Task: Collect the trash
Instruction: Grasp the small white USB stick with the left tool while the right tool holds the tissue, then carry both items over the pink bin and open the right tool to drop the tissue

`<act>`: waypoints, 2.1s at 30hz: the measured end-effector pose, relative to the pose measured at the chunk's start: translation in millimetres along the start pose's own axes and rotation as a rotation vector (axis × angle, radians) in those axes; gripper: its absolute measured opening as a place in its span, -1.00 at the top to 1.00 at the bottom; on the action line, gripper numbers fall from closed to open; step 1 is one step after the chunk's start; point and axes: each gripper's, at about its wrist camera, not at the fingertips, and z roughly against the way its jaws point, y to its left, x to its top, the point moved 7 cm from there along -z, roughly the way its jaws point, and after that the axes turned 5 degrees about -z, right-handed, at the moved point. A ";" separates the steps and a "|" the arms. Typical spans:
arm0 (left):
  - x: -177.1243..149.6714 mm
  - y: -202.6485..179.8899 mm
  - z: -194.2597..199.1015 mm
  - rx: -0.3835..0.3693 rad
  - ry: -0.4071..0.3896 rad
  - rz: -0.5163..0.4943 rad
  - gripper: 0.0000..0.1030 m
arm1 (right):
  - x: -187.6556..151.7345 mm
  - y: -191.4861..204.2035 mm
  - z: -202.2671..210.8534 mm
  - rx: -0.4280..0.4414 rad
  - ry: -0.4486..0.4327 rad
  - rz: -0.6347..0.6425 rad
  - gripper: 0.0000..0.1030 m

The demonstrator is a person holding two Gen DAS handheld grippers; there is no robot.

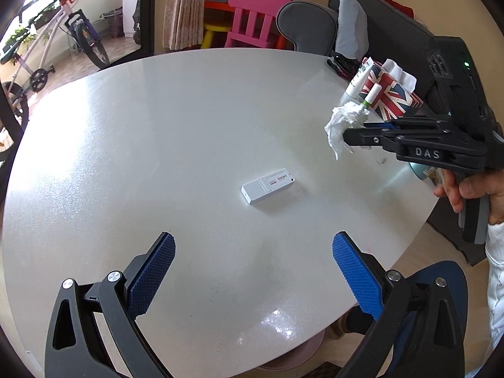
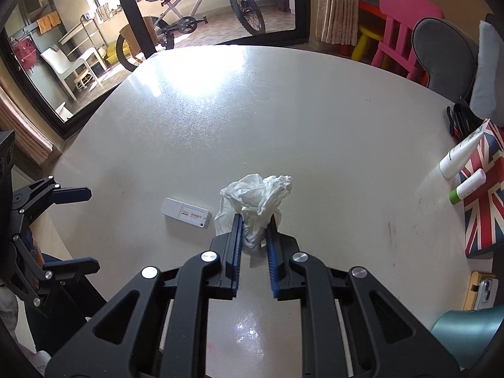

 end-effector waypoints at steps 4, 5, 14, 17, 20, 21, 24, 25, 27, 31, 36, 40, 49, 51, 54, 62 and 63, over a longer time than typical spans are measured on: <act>8.8 -2.7 -13.7 0.028 0.018 0.017 -0.87 | -7.1 -9.3 8.9 -0.003 -0.012 -0.021 0.73; 10.9 -2.3 -18.0 0.043 0.024 0.023 -0.87 | -8.7 -11.5 10.6 -0.004 -0.015 -0.023 0.73; 22.2 -2.9 -51.2 0.130 0.063 0.156 -0.87 | -19.4 -27.2 20.3 0.002 -0.039 -0.051 0.73; 25.7 -5.4 -60.1 0.161 0.055 0.205 -0.87 | -20.2 -30.4 20.8 0.009 -0.042 -0.054 0.73; 25.0 -8.0 -68.1 0.191 0.057 0.241 -0.86 | -21.4 -33.0 21.5 0.013 -0.044 -0.055 0.73; 25.3 -8.6 -70.9 0.208 0.060 0.248 -0.86 | -20.7 -32.1 22.2 0.014 -0.046 -0.056 0.73; 23.1 -7.3 -74.2 0.258 0.062 0.260 -0.65 | -20.4 -34.5 23.0 0.018 -0.049 -0.057 0.73; 22.6 -5.9 -74.6 0.275 0.062 0.264 -0.54 | -20.4 -35.0 23.2 0.019 -0.051 -0.058 0.73; 22.5 -3.8 -74.0 0.307 0.059 0.261 -0.46 | -20.6 -35.4 23.0 0.020 -0.051 -0.058 0.73; 22.1 -2.2 -71.7 0.314 0.056 0.244 -0.23 | -20.6 -34.8 22.8 0.026 -0.052 -0.057 0.73; 23.9 -0.6 -70.4 0.279 0.061 0.208 -0.13 | -21.2 -27.7 22.9 0.031 -0.054 -0.045 0.73; 22.4 1.1 -67.1 0.236 0.056 0.184 -0.13 | -21.2 -22.4 23.7 0.028 -0.057 -0.035 0.73; 14.3 7.0 -28.4 0.162 0.018 0.119 -0.13 | -23.7 0.4 30.4 0.041 -0.063 -0.011 0.73; 11.5 6.4 -16.3 0.152 0.007 0.107 -0.13 | -26.3 9.0 33.5 0.047 -0.065 -0.001 0.73; 5.8 3.0 3.2 0.135 -0.010 0.081 -0.13 | -30.5 21.2 41.5 0.055 -0.073 0.013 0.73; -12.2 -13.4 47.0 0.093 -0.052 0.003 -0.13 | -50.3 50.5 71.0 0.072 -0.099 0.054 0.73; -15.4 -15.2 52.6 0.090 -0.058 -0.006 -0.13 | -54.4 54.1 74.6 0.072 -0.102 0.058 0.73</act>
